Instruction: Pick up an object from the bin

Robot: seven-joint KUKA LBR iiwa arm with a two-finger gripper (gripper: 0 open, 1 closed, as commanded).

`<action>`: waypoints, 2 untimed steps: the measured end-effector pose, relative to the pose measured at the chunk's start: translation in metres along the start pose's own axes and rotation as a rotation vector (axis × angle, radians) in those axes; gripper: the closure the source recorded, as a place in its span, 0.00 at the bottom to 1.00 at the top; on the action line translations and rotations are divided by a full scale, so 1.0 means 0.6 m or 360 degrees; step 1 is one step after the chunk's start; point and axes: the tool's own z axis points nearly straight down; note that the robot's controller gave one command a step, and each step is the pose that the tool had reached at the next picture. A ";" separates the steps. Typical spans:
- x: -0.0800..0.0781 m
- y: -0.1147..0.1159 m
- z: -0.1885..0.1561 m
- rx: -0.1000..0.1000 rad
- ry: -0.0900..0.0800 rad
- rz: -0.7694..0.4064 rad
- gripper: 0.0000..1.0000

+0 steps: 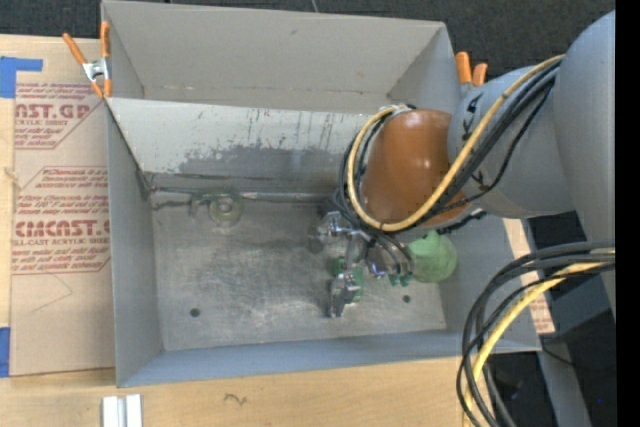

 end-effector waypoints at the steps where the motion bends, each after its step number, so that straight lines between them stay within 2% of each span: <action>1: 0.005 0.008 -0.001 0.0001 -0.0006 -0.0523 0.00; 2: -0.027 -0.102 -0.002 0.0002 0.0002 -0.0556 0.00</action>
Offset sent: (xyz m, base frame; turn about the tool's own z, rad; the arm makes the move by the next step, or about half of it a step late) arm -0.0069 0.0032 -0.0024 -0.3291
